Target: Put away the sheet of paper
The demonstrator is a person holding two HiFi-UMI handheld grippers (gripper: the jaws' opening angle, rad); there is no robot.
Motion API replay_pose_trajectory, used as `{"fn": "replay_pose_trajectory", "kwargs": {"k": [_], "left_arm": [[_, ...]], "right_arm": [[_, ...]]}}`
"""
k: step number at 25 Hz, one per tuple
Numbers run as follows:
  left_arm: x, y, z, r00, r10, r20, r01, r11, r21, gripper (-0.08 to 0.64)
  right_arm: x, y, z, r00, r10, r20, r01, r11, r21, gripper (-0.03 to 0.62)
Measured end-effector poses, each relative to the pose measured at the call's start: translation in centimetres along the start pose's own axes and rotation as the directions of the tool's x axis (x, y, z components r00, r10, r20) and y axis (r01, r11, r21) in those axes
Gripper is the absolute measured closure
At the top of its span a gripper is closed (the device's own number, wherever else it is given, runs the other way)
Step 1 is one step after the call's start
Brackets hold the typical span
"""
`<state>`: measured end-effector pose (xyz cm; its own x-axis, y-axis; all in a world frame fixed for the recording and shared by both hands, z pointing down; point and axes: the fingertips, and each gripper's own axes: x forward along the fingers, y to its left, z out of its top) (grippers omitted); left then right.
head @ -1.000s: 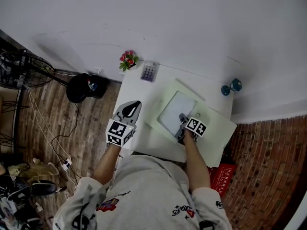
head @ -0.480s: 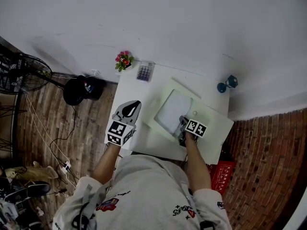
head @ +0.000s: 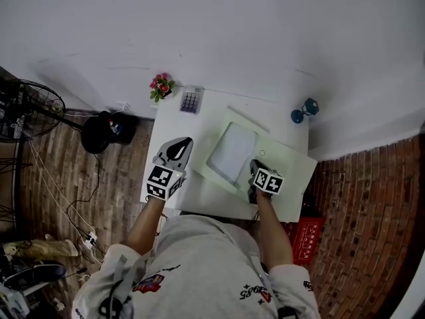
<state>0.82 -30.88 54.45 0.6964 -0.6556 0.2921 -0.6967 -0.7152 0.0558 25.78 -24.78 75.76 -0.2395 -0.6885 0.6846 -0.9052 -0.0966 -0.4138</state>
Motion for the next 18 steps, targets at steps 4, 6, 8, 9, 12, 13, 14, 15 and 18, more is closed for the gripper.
{"fn": "replay_pose_trajectory", "kwargs": {"k": [4, 6, 8, 9, 12, 13, 14, 15, 18], "left_arm": [[0.8, -0.6, 0.7, 0.999, -0.015, 0.029, 0.015, 1.000, 0.014, 0.534], [1.0, -1.0, 0.8, 0.999, -0.028, 0.022, 0.028, 0.999, 0.017, 0.534], [1.3, -1.5, 0.9, 0.999, -0.044, 0.021, 0.043, 0.999, 0.023, 0.534], [1.4, -1.7, 1.0, 0.998, -0.050, 0.027, 0.050, 0.998, 0.027, 0.534], [1.7, -2.1, 1.5, 0.997, -0.065, 0.044, 0.063, 0.997, 0.036, 0.534], [1.9, -2.2, 1.7, 0.997, -0.068, 0.047, 0.066, 0.997, 0.039, 0.534], [2.0, -2.3, 1.9, 0.996, -0.071, 0.049, 0.069, 0.997, 0.041, 0.534], [2.1, -2.4, 2.0, 0.996, -0.073, 0.050, 0.071, 0.997, 0.043, 0.534], [2.3, -2.7, 2.5, 0.996, -0.079, 0.051, 0.076, 0.996, 0.051, 0.534]], "right_arm": [[-1.8, 0.3, 0.6, 0.999, -0.019, 0.030, 0.023, 0.990, -0.136, 0.583], [-2.6, 0.9, 0.5, 0.999, -0.027, 0.037, 0.035, 0.970, -0.239, 0.583], [-3.7, 1.8, 0.5, 0.998, -0.024, 0.062, 0.042, 0.949, -0.313, 0.583], [-4.2, 2.2, 0.6, 0.997, -0.016, 0.080, 0.042, 0.941, -0.335, 0.583], [-5.7, 3.8, 1.8, 0.989, 0.017, 0.145, 0.039, 0.926, -0.375, 0.584], [-6.1, 4.2, 2.3, 0.986, 0.026, 0.163, 0.040, 0.921, -0.386, 0.584], [-6.5, 4.6, 2.9, 0.983, 0.032, 0.180, 0.043, 0.917, -0.397, 0.584], [-6.8, 5.0, 3.6, 0.980, 0.036, 0.197, 0.048, 0.913, -0.405, 0.584], [-8.2, 6.1, 6.0, 0.963, 0.059, 0.262, 0.055, 0.911, -0.408, 0.584]]}}
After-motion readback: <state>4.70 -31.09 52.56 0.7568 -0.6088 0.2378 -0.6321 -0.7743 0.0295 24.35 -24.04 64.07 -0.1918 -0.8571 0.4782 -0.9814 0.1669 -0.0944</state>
